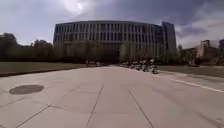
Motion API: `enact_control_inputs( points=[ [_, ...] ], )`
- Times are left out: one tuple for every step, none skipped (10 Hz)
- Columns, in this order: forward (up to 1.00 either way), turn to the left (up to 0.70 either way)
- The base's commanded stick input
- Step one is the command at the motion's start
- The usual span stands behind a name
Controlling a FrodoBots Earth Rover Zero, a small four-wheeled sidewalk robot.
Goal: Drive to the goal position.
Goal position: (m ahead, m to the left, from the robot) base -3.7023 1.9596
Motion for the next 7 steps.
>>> enact_control_inputs(
  points=[
    [0.70, 0.05],
    [0.70, -0.01],
    [0.70, -0.01],
    [0.70, -0.01],
    [0.70, -0.01],
    [0.70, -0.01],
    [0.70, -0.01]
  ],
)
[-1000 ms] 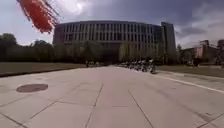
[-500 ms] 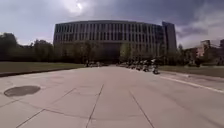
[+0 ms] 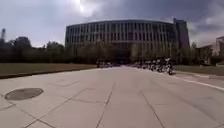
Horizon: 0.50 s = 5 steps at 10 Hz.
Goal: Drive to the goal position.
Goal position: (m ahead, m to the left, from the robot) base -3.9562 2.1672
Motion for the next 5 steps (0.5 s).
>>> enact_control_inputs(
  points=[
    [0.70, -0.01],
    [0.70, -0.01],
    [0.70, -0.01],
    [0.70, -0.01],
    [0.70, -0.01]
  ],
)
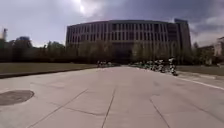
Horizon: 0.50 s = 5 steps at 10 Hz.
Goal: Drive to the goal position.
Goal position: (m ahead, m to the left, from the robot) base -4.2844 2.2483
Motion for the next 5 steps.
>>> enact_control_inputs(
  points=[
    [0.70, -0.09],
    [0.70, -0.35],
    [0.70, -0.29],
    [0.70, -0.19],
    [0.70, -0.01]
  ],
)
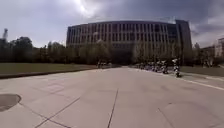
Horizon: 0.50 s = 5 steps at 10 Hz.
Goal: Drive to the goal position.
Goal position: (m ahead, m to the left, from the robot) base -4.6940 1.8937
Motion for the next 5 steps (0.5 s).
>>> enact_control_inputs(
  points=[
    [0.70, -0.01],
    [0.70, -0.01],
    [0.70, -0.01],
    [0.70, -0.01],
    [0.70, -0.01]
  ],
)
